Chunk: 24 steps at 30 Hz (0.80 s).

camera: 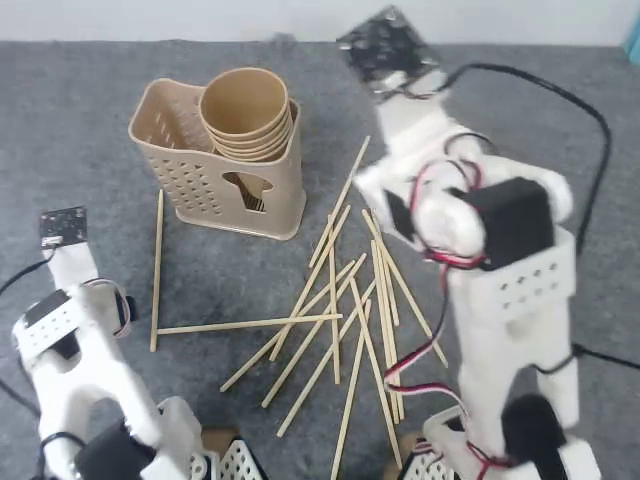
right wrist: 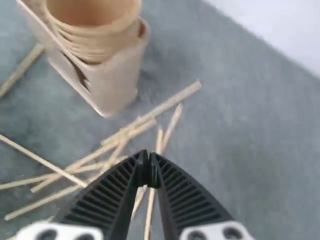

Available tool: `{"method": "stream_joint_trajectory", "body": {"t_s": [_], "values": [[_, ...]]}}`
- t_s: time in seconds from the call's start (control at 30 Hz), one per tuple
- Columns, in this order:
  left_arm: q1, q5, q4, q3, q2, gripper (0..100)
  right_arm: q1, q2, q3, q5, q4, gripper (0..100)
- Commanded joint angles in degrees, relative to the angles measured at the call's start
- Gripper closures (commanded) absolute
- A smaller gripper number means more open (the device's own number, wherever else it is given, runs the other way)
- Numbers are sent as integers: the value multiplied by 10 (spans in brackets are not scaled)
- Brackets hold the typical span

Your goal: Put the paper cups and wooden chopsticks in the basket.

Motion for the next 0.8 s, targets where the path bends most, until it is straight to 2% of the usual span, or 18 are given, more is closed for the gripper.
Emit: {"method": "stream_joint_trajectory", "body": {"t_s": [0.0, 0.17, 0.37, 0.57, 0.77], "values": [[1, -4, -9, 0, -17, 813, 70, -96, 133, 13, -8, 991], [1, -5, -9, 0, -18, 813, 98, -311, 408, 96, -127, 991], [4, -5, -9, 0, -17, 813, 206, -545, 791, 98, -333, 991], [31, -5, -9, -15, -15, 813, 256, -548, 945, 98, -404, 991], [57, 24, 11, -96, -11, 813, 245, -526, 1065, 98, -533, 991]]}}
